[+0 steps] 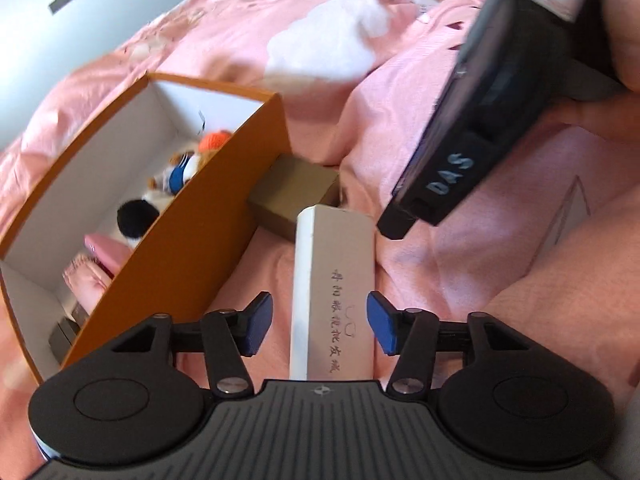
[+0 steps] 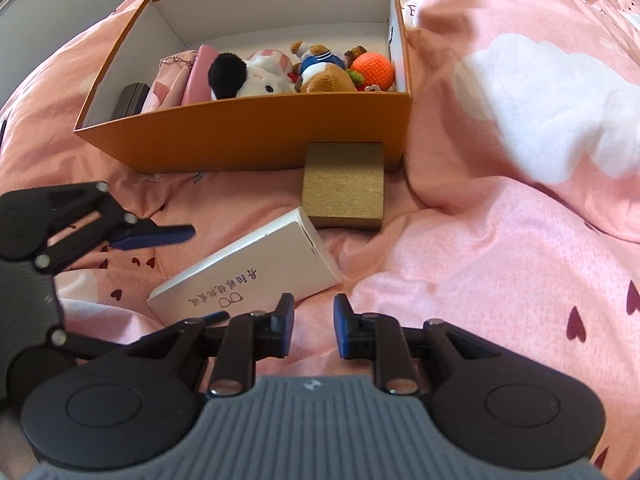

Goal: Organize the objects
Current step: 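Grasp the white glasses case with the left gripper while the right grasps the brown box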

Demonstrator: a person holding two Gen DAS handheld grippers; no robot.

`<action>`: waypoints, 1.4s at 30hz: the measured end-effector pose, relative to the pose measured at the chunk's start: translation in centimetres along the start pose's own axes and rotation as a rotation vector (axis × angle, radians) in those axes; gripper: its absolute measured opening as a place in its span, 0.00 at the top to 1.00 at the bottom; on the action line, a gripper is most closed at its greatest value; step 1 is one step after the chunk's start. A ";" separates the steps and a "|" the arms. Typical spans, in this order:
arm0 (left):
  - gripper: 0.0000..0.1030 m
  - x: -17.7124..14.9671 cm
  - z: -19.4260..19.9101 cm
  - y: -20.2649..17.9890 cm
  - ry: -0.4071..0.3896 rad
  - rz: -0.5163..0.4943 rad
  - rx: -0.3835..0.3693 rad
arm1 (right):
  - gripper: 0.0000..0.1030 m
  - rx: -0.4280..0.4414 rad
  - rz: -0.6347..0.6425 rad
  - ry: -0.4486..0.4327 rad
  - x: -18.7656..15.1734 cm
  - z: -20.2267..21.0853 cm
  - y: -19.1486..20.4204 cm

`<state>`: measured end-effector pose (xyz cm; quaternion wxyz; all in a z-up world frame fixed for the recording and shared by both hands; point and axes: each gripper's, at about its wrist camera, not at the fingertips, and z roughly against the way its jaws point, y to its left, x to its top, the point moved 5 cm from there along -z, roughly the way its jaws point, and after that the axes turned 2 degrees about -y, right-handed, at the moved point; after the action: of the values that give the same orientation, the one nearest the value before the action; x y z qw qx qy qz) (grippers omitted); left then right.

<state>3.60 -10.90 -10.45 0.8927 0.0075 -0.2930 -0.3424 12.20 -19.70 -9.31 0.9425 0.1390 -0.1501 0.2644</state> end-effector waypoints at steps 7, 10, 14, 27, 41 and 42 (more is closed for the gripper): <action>0.40 -0.9 -2.2 0.2 0.086 0.071 -0.076 | 0.80 0.043 0.025 -0.007 -0.2 -0.5 0.2; 0.39 -1.2 -2.7 0.8 0.099 0.105 -0.073 | 0.84 0.066 0.024 -0.005 0.0 -1.4 0.5; 0.39 -1.5 -3.1 1.7 0.108 0.141 -0.071 | 0.84 0.070 0.003 0.001 0.7 -2.6 0.6; 0.32 -1.1 -1.9 -0.1 0.104 0.003 0.078 | 0.83 0.173 -0.120 0.063 1.0 -4.6 0.0; 0.69 -3.3 0.0 2.9 0.148 0.201 0.071 | 0.62 0.245 -0.065 0.031 1.2 -6.0 2.4; 0.69 -3.6 0.2 3.2 0.156 0.213 0.087 | 0.73 0.265 -0.048 0.021 1.4 -6.1 3.1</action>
<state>3.34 -6.22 -11.49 0.9429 0.0415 -0.2362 -0.2311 12.97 -14.43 -13.79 0.9235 0.2629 -0.1006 0.2605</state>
